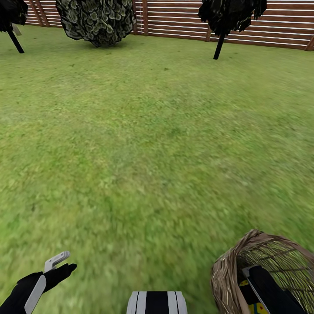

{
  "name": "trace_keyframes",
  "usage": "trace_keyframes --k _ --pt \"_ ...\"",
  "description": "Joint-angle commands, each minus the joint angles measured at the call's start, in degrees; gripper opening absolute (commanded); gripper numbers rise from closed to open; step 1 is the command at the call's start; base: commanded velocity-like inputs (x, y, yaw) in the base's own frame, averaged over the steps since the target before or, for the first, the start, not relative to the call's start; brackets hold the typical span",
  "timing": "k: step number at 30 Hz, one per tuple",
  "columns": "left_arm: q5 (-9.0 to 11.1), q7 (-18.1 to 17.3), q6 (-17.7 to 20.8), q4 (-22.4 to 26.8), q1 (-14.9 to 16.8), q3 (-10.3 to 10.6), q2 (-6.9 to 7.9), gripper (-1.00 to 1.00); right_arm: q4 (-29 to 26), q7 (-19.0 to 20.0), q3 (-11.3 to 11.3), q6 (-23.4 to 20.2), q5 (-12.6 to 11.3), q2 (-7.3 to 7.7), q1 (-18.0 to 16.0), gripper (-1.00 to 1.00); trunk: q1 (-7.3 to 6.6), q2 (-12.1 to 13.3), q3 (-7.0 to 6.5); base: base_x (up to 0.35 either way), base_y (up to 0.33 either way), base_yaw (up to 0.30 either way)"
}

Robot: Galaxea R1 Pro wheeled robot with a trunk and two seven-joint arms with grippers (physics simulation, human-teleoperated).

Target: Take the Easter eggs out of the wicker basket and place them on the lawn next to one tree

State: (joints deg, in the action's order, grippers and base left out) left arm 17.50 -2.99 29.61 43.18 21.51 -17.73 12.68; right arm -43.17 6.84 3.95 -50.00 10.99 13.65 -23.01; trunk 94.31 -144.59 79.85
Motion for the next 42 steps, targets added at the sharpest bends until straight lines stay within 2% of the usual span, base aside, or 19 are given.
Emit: trace_keyframes --k 1,9,42 --pt "0.1 -0.2 0.4 0.1 0.0 -0.2 -0.02 1.00 -0.1 0.5 0.2 -0.3 0.6 0.06 0.0 -1.00 -0.01 0.0 0.04 0.000 0.000 0.000" --pt "0.1 -0.3 0.4 0.1 0.0 -0.2 -0.02 1.00 -0.1 0.5 0.3 -0.3 0.6 -0.01 0.0 -1.00 -0.01 0.0 0.04 0.000 0.000 0.000" --pt "0.2 -0.2 0.5 0.1 0.0 -0.3 -0.02 1.00 0.0 0.5 0.4 -0.3 0.7 -0.29 0.0 -1.00 -0.86 0.4 -7.27 -0.011 0.000 0.000"
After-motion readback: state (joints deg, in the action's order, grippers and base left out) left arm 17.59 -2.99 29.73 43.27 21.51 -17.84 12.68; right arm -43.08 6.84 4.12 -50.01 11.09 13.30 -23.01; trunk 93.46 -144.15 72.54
